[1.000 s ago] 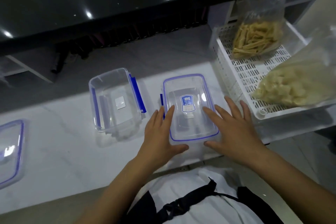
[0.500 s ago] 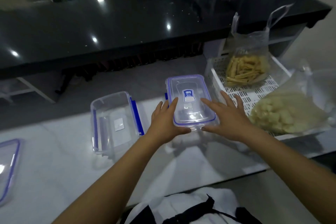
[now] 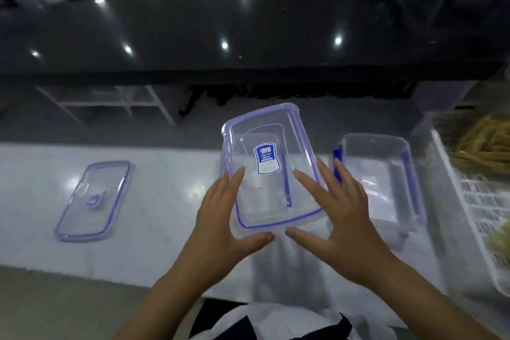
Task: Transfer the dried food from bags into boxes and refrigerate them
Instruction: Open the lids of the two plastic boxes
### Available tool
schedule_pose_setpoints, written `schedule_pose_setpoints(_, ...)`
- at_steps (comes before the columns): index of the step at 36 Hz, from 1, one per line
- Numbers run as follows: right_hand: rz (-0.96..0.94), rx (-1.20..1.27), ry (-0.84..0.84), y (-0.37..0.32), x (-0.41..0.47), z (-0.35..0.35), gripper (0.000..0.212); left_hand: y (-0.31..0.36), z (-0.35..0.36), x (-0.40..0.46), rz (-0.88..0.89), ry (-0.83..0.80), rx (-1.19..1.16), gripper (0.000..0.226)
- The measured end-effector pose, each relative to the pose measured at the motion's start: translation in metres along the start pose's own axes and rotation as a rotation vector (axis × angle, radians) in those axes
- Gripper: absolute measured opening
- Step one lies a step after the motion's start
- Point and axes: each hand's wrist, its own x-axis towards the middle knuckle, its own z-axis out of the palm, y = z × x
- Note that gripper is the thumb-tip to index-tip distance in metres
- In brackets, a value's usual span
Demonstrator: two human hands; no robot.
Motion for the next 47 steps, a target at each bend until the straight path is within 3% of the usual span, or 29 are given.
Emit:
schedule_pose_setpoints(7,-0.133,0.172,-0.156,-0.072,0.041,0.086,0.075,-0.064,-0.079,-0.052,-0.203,0.126,0.042,0.109)
schedule_pose_setpoints(11,-0.147,0.242,-0.215,-0.113,0.058,0.144,0.083,-0.114,-0.123,-0.075,-0.306,0.148,0.033,0.111)
schedule_pose_setpoints(17,-0.134,0.183,-0.312,-0.165,0.096,0.229,0.075,-0.204,-0.182,-0.079,-0.359,0.113,0.032,0.11)
schedule_pose_setpoints(32,0.185,-0.017,-0.202,-0.248,0.124,0.374,0.081,-0.379,-0.273,-0.025,-0.163,-0.202,0.21,0.117)
schedule_pose_setpoints(47,0.234,-0.011,-0.128,-0.251,0.113,0.392,0.079,-0.408,-0.263,-0.027,-0.027,-0.216,0.263,0.109)
